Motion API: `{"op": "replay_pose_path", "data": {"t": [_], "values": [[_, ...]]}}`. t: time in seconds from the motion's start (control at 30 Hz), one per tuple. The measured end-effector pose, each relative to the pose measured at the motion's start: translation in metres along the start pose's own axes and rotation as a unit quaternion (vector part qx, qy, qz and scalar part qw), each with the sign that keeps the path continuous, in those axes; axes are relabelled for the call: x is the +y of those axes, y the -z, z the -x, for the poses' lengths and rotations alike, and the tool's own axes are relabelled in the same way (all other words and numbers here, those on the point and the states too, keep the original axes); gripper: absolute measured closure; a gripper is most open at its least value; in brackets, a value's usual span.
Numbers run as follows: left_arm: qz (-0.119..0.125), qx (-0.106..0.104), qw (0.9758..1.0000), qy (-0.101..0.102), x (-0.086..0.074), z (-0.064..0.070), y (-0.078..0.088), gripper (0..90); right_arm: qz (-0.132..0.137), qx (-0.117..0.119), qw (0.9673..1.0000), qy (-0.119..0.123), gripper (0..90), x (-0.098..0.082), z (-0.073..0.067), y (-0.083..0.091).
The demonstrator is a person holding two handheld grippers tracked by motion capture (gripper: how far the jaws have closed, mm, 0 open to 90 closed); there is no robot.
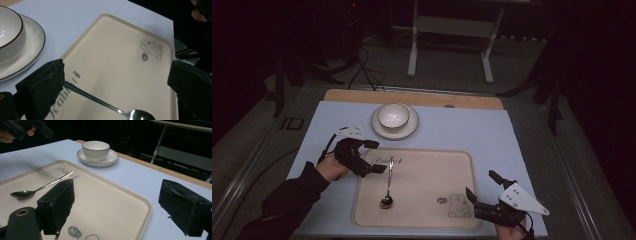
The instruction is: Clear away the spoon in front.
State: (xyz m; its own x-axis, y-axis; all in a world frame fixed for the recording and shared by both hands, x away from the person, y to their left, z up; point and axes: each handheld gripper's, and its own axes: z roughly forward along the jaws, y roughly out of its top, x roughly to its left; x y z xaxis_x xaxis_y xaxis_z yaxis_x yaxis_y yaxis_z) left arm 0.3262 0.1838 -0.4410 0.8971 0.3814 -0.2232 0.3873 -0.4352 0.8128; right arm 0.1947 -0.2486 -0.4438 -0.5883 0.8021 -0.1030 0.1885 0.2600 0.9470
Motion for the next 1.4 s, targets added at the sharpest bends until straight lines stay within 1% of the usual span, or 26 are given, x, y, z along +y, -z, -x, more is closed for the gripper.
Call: {"op": "replay_pose_path", "data": {"t": [0.03,0.07,0.1,0.13,0.17,0.23,0.3,0.37,0.43,0.57,0.6,0.67,0.73,0.8,0.87,0.9,0.97,1.17,1.23,1.33,1.4], "values": [[-0.001,0.004,1.0,-0.001,-0.001,0.002,0.001,1.6,0.0,-0.001,1.0,0.0,13.3,0.0,0.0,0.0],[0.004,0.006,1.0,-0.001,-0.002,0.004,0.002,1.6,0.0,-0.001,1.0,0.0,13.4,0.0,0.0,0.0],[0.01,0.004,0.9999,0.004,-0.003,0.005,0.002,1.6,0.0,-0.001,1.0,-0.001,13.4,0.0,0.0,0.0],[0.012,0.007,0.9999,0.008,-0.005,0.007,0.003,1.6,0.0,-0.001,1.0,0.0,13.4,0.0,0.0,0.0],[0.015,0.008,0.9998,0.009,-0.006,0.009,0.003,1.6,0.0,-0.001,1.0,0.001,13.4,0.0,0.0,0.0],[0.015,0.01,0.9998,0.008,-0.01,0.014,0.003,1.6,0.0,-0.001,1.0,0.001,13.4,0.0,-0.001,0.0],[0.016,0.007,0.9998,0.011,-0.014,0.018,0.002,1.6,0.0,-0.001,1.0,0.002,13.4,0.0,-0.001,0.0],[0.017,0.014,0.9997,0.011,-0.019,0.022,0.001,1.6,0.0,-0.001,1.0,0.002,13.4,0.0,-0.001,0.0],[0.022,0.02,0.9994,0.017,-0.024,0.025,0.002,1.6,-0.001,-0.001,1.0,0.002,13.4,0.0,-0.001,0.0],[0.042,0.029,0.9985,0.022,-0.032,0.032,0.005,1.6,-0.001,-0.001,1.0,0.004,13.4,0.0,-0.001,0.0],[0.044,0.027,0.9985,0.021,-0.034,0.034,0.005,1.7,-0.001,-0.001,1.0,0.004,13.4,0.0,-0.001,0.0],[0.046,0.034,0.9982,0.017,-0.037,0.038,0.006,1.6,-0.001,0.0,1.0,0.003,13.4,0.0,-0.001,0.0],[0.048,0.035,0.9981,0.016,-0.041,0.041,0.006,1.6,-0.002,0.0,1.0,0.004,13.4,0.0,-0.001,0.0],[0.05,0.032,0.998,0.022,-0.044,0.042,0.006,1.6,-0.002,0.0,1.0,0.004,13.4,0.0,-0.001,0.0],[0.052,0.032,0.9979,0.023,-0.046,0.042,0.006,1.6,-0.003,0.001,1.0,0.004,13.4,0.0,-0.001,0.0],[0.047,0.034,0.9981,0.022,-0.051,0.044,0.006,1.6,-0.003,0.002,1.0,0.004,13.4,0.0,-0.001,0.0],[0.051,0.032,0.9979,0.025,-0.055,0.045,0.005,1.6,-0.003,0.003,1.0,0.003,13.4,0.0,-0.001,0.0],[0.062,0.034,0.997,0.034,-0.066,0.041,0.003,1.6,-0.005,0.005,1.0,0.007,13.4,0.0,-0.001,-0.001],[0.07,0.039,0.9961,0.038,-0.069,0.04,0.004,1.6,-0.005,0.005,0.9999,0.007,13.4,-0.001,-0.002,-0.001],[0.081,0.055,0.9943,0.041,-0.073,0.037,0.005,1.6,-0.006,0.007,0.9999,0.006,13.4,-0.001,-0.001,-0.002],[0.089,0.061,0.9932,0.042,-0.074,0.035,0.005,1.6,-0.007,0.009,0.9999,0.003,13.4,-0.001,-0.001,-0.002]]}}
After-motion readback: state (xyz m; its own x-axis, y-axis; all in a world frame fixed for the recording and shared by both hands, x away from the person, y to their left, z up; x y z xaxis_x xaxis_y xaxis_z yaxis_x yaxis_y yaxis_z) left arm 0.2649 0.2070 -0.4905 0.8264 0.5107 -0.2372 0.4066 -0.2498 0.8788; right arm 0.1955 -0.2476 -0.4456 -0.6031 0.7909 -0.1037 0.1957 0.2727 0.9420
